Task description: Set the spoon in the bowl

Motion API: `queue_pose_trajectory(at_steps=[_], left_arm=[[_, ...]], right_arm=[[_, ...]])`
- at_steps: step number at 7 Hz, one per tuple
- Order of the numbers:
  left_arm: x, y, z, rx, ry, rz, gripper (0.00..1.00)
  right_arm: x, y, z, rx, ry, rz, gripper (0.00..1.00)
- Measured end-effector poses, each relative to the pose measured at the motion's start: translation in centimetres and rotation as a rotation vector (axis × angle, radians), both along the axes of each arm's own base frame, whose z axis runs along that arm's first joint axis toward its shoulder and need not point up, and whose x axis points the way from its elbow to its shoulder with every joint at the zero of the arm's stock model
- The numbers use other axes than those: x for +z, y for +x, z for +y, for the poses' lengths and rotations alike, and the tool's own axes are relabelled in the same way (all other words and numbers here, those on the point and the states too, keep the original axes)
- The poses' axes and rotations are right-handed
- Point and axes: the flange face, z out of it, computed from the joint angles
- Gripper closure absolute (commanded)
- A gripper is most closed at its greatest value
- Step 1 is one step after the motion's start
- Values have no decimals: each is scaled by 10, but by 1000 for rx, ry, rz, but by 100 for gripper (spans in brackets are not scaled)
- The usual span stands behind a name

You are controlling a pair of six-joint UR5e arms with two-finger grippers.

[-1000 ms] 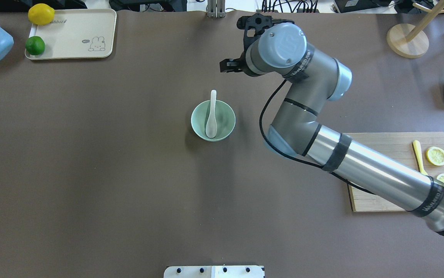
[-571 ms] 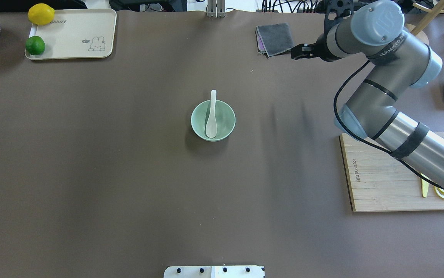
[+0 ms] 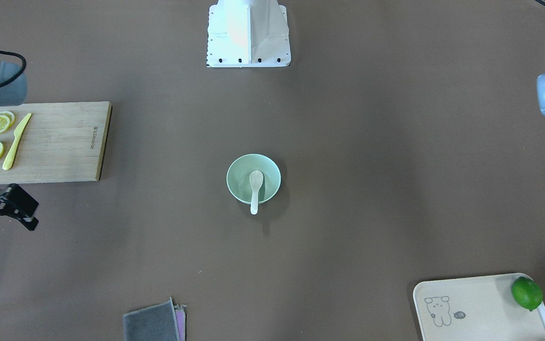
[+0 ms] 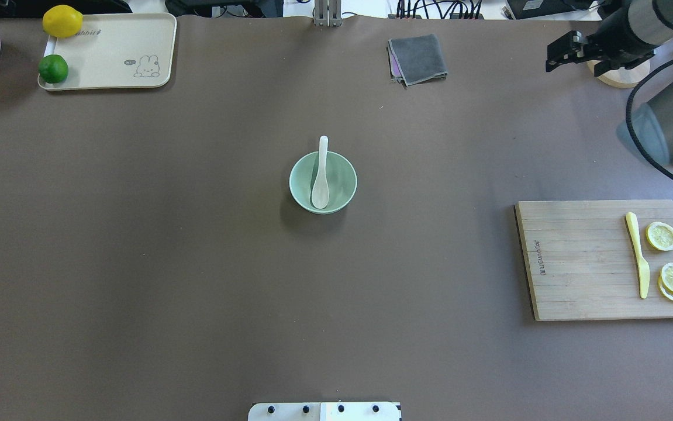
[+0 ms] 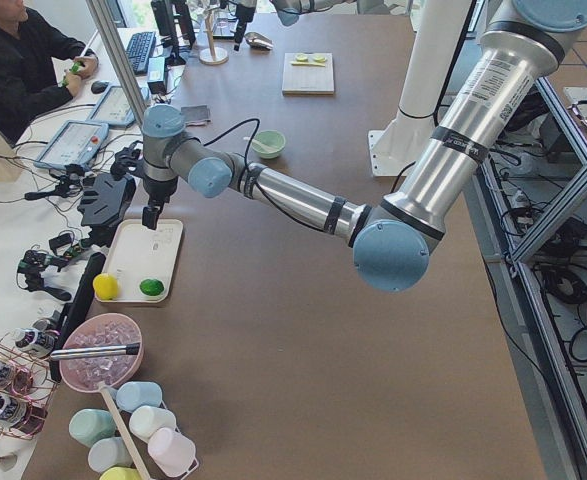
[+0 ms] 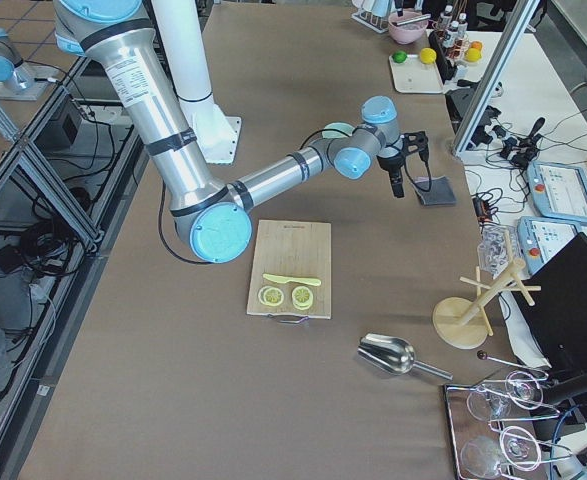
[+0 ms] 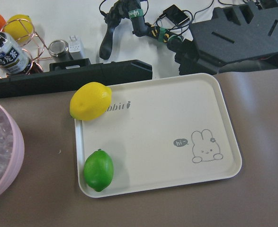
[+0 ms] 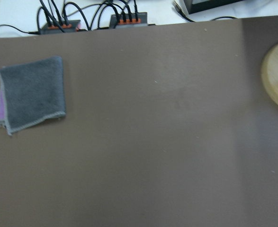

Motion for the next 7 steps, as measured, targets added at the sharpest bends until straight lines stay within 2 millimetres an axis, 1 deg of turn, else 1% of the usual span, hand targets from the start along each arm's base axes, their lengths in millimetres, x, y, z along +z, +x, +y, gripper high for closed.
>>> queue_pose_trajectory(at_steps=[1,2,3,4,5,6,7], left_arm=[[9,-29,9,23,-14,-36,2],[24,-57,19,35,-40,-61,2],[56,-77,35,62,-63,-73,2],[99,-93,60,106,-75,-61,2],[138,-106,88,125,-87,-38,2],[177,-113,120,130,-89,-19,2],[200,-118,141,126,-83,-11,2]], right_arm=[[-6,37,15,-64,-24,69,0],[-21,74,36,-129,-62,120,0],[-23,109,62,-203,-105,137,0],[0,132,88,-277,-143,127,0],[37,142,104,-319,-181,116,0],[77,149,109,-330,-223,107,0],[108,155,112,-328,-244,98,0]])
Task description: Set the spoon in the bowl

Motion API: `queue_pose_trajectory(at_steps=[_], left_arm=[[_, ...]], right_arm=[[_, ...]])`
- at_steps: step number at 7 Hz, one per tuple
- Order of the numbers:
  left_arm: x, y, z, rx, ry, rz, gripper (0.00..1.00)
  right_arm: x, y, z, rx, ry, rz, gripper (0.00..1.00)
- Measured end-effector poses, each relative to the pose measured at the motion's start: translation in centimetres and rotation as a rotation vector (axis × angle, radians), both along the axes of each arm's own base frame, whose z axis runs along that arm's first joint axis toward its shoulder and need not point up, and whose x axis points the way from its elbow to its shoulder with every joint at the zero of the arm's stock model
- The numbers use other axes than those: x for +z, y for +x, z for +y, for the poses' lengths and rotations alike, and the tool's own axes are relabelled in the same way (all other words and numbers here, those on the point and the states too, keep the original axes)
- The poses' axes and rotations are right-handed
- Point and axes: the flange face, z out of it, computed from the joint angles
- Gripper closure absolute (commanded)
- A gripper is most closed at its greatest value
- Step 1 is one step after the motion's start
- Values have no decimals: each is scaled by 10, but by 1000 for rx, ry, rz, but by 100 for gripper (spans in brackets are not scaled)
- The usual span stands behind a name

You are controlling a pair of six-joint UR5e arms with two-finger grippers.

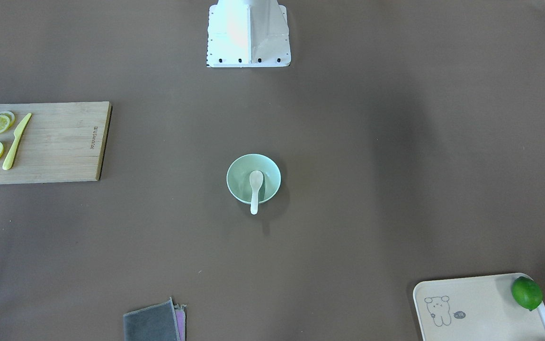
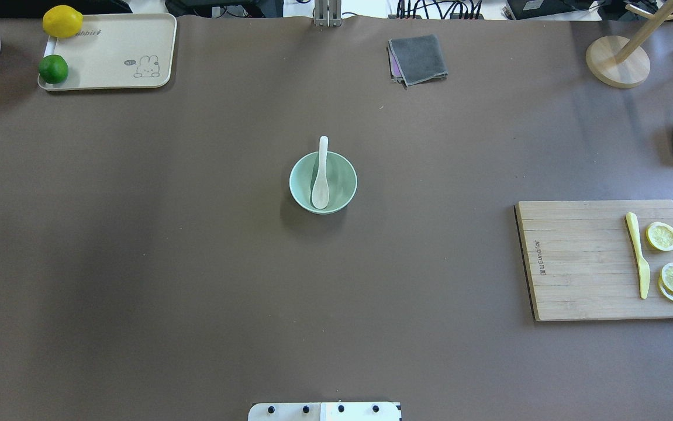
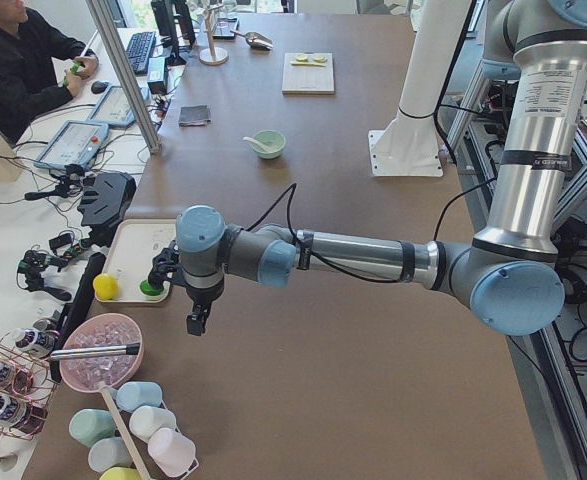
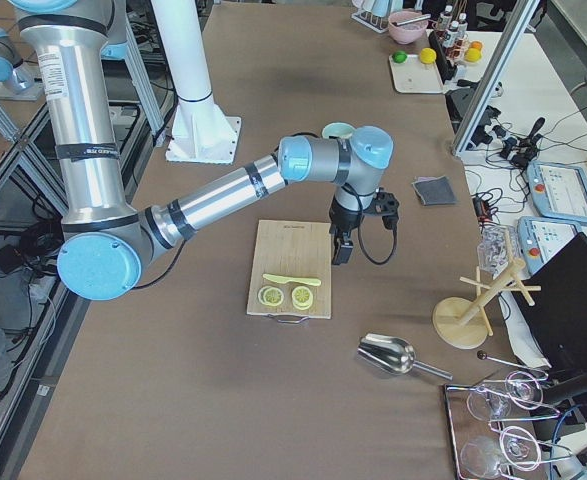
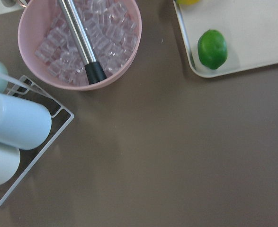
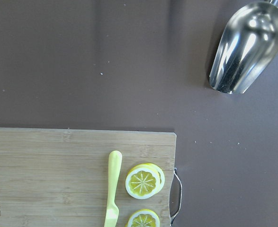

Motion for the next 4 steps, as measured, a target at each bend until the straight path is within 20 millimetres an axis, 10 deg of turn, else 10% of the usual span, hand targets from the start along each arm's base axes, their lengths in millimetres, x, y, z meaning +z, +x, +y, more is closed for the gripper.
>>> queue_pose_trajectory(at_steps=[4], left_arm=[[23,-27,28,-49,-21,15,2]], right_arm=[[77,27,39,29,-21,-53,0]])
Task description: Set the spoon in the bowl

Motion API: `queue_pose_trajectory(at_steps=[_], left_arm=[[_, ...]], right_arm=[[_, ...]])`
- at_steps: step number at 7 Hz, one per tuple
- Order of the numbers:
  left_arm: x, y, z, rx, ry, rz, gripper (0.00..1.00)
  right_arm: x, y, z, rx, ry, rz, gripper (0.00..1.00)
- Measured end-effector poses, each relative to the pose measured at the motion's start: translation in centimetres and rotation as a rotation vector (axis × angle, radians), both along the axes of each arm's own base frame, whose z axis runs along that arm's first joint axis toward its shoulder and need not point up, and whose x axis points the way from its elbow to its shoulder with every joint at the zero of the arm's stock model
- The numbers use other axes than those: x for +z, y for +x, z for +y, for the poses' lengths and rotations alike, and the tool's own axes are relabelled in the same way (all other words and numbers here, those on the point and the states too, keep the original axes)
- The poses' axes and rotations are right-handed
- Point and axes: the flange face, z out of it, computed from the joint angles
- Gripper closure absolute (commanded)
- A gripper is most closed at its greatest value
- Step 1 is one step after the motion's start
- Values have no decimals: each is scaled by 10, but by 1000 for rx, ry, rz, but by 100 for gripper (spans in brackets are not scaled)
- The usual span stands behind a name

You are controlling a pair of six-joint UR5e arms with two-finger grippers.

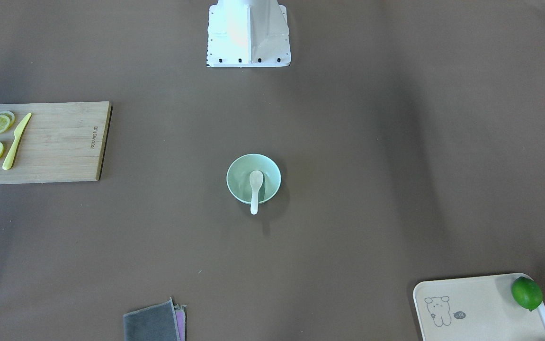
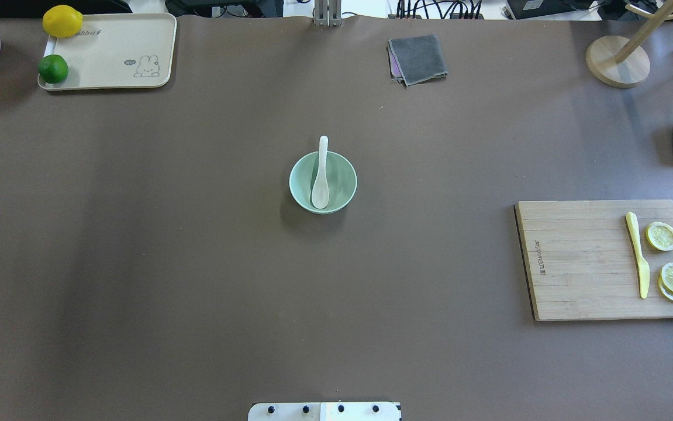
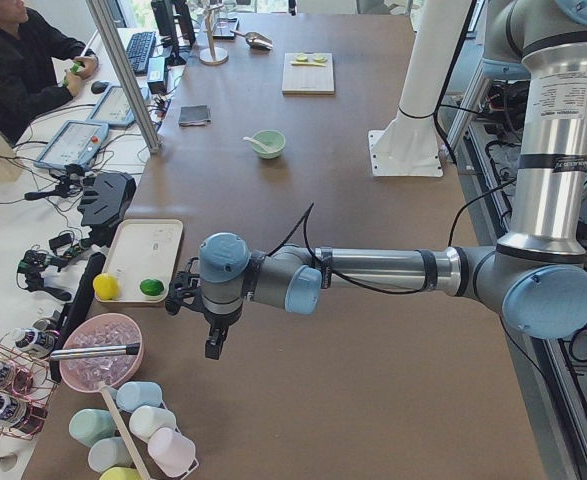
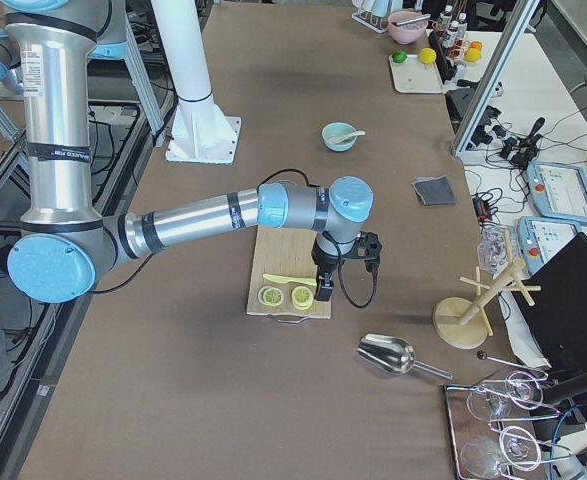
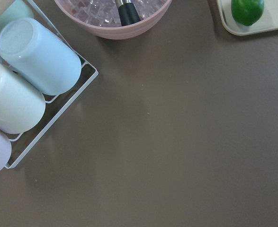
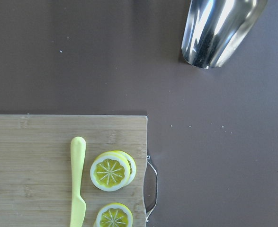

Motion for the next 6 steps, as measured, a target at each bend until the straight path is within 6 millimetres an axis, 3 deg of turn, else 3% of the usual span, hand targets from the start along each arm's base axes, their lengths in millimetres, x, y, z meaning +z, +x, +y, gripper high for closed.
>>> queue_pose_trajectory(at_steps=[3,6], left_arm=[[-2,-13,0,-25,-25,12,2],[-10,-15,0,-34,-30,15,2]], right_arm=[[44,27,11,2,9,-10,0],[44,39,11,27,21,-31,0]])
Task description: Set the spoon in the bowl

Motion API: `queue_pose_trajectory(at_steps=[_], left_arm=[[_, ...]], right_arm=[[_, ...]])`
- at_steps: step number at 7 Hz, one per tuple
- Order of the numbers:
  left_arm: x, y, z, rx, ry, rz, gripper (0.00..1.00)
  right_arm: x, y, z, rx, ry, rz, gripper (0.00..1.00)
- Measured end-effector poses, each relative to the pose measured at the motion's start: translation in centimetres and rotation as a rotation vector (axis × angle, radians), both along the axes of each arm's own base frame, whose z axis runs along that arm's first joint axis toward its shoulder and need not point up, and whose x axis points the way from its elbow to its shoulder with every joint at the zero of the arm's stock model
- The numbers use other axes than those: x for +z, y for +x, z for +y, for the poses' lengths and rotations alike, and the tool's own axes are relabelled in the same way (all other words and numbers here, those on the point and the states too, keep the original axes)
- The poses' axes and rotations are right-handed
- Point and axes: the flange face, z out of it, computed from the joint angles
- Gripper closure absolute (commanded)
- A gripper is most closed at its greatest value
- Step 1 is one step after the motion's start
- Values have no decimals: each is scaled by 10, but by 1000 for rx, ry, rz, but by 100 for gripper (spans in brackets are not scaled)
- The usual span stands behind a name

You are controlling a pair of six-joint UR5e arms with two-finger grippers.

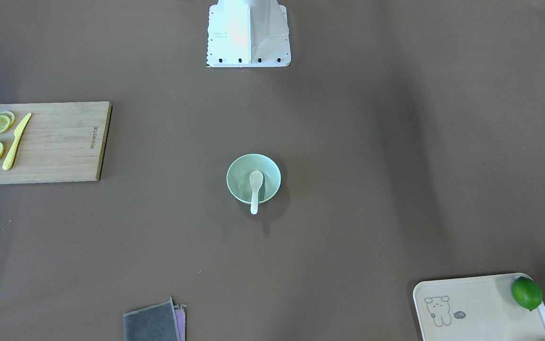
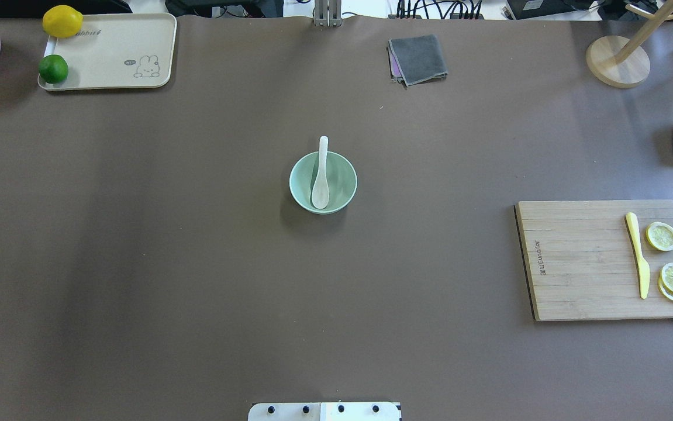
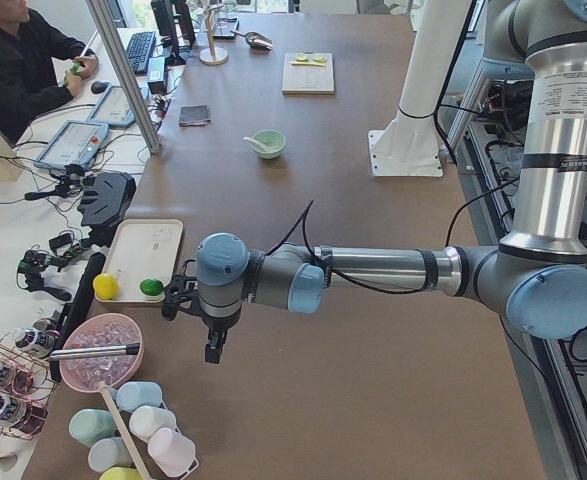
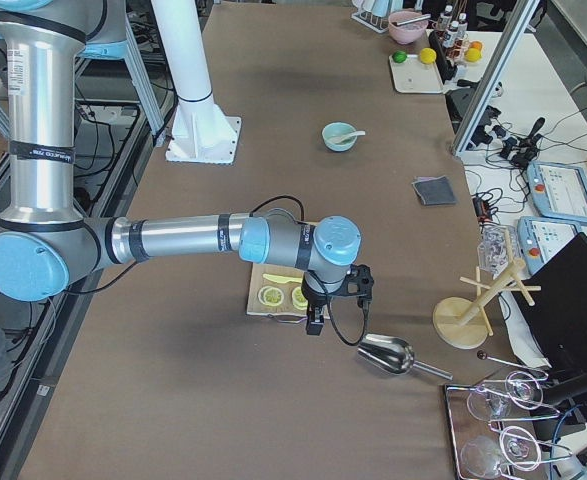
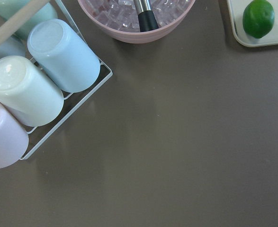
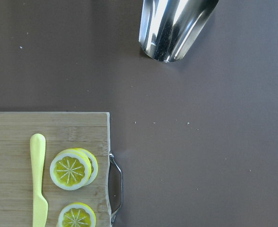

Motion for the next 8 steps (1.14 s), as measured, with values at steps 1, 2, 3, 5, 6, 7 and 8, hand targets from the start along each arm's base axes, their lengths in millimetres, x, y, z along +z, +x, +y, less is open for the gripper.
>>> queue_pose_trajectory(at_steps=[1,2,3,5,6,7,8], left_arm=[[-19,0,-1,-31,-9,3,2],[-41,1,0,-76,-29,12,2],[-55,2,2,-103,-41,20,2],[-59,4,3,-117,-53,25,2],[-58,4,4,-118,-57,26,2],[-57,4,4,-118,-60,26,2],[-56,4,4,-118,-62,26,2]], right_arm=[[-2,2,0,2,7,-2,0],[-3,3,0,2,12,0,0],[-3,3,-1,3,12,2,0],[-4,2,-2,8,7,-2,0],[-4,2,-2,9,6,-3,0],[-4,2,-2,10,5,-4,0],[-3,2,-2,10,5,-3,0]])
